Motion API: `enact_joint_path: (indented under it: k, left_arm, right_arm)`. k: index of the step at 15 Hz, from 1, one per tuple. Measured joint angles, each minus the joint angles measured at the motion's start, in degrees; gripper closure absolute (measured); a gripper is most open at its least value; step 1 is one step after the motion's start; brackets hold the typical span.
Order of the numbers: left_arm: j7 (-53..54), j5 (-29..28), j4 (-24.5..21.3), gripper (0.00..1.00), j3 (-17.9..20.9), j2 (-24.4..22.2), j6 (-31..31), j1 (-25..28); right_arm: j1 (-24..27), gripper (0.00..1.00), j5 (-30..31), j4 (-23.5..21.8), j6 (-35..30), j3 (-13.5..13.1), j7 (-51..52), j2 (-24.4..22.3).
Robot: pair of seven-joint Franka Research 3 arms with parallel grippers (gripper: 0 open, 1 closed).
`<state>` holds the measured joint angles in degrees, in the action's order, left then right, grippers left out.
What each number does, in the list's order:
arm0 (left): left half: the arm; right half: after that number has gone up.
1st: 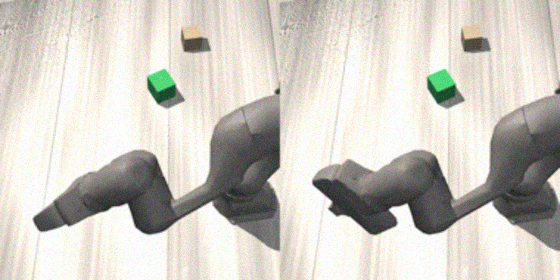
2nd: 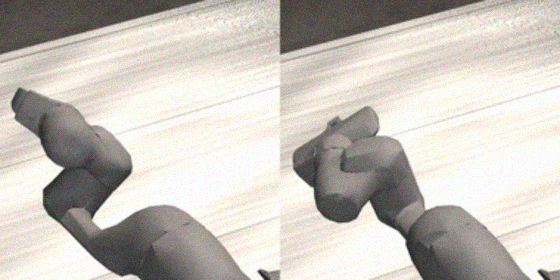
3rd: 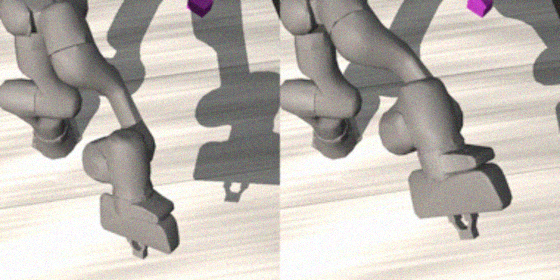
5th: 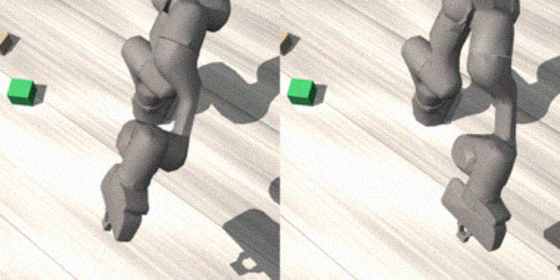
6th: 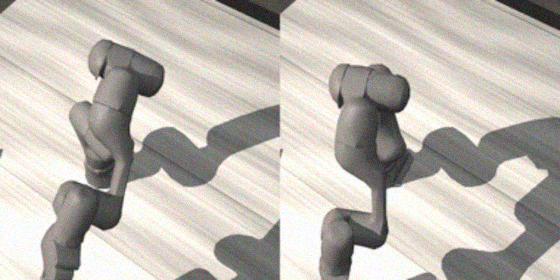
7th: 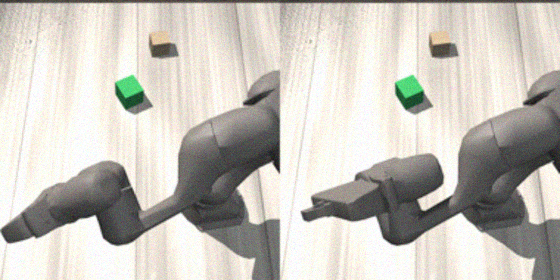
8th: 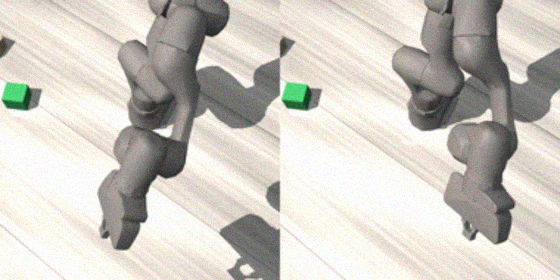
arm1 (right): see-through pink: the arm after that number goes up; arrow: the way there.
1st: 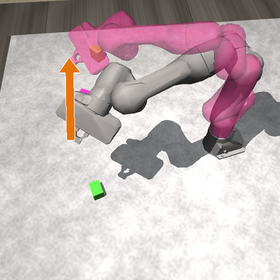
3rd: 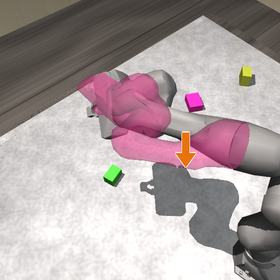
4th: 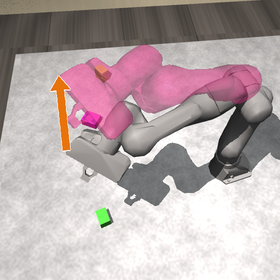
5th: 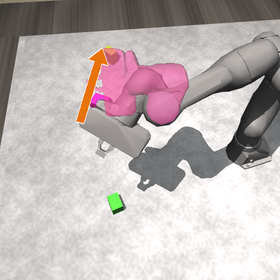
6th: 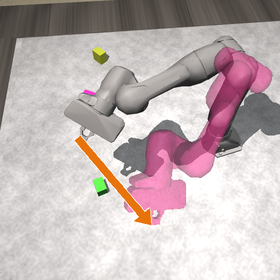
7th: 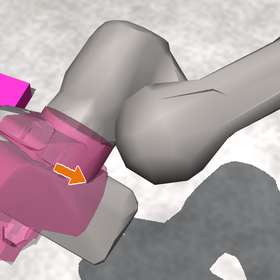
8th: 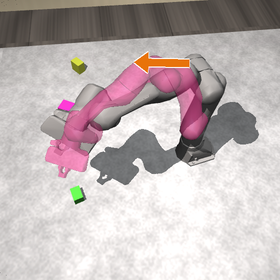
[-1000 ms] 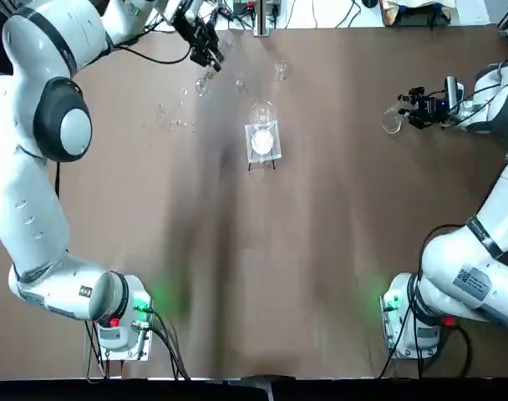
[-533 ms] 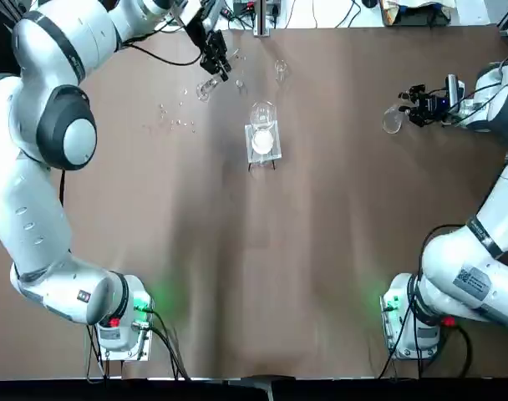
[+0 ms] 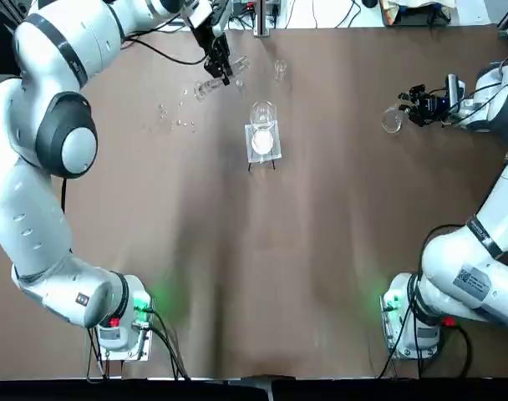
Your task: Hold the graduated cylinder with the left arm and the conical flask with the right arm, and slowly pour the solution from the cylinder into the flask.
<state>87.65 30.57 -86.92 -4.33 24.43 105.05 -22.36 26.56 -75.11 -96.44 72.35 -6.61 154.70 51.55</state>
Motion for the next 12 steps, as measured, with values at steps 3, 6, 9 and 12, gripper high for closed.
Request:
enact_joint_path:
  k: [3, 6, 9, 12]
  left_arm:
    - [-0.1, -1.1, 0.0, 0.66, 0.0, -0.1, 0.0, -1.1]
    - [-0.1, -3.0, 0.0, 0.66, 0.0, -0.3, 0.0, -2.2]
    - [-0.1, -4.9, 0.0, 0.66, 0.0, -0.5, 0.0, -3.3]
    - [-0.1, -5.6, 0.0, 0.66, 0.0, -0.5, 0.0, -4.1]
  right_arm:
    - [0.0, 0.61, 0.0, 0.1, 0.1, 0.0, 0.0, 0.0]
    - [-0.1, 0.61, 0.0, 1.5, 1.3, 0.0, -0.3, -0.5]
    - [-0.7, 0.61, 0.0, 1.9, 1.4, 0.0, -2.7, -2.2]
    - [-2.1, 0.61, 0.7, 2.1, 2.1, -1.2, -5.7, -4.7]
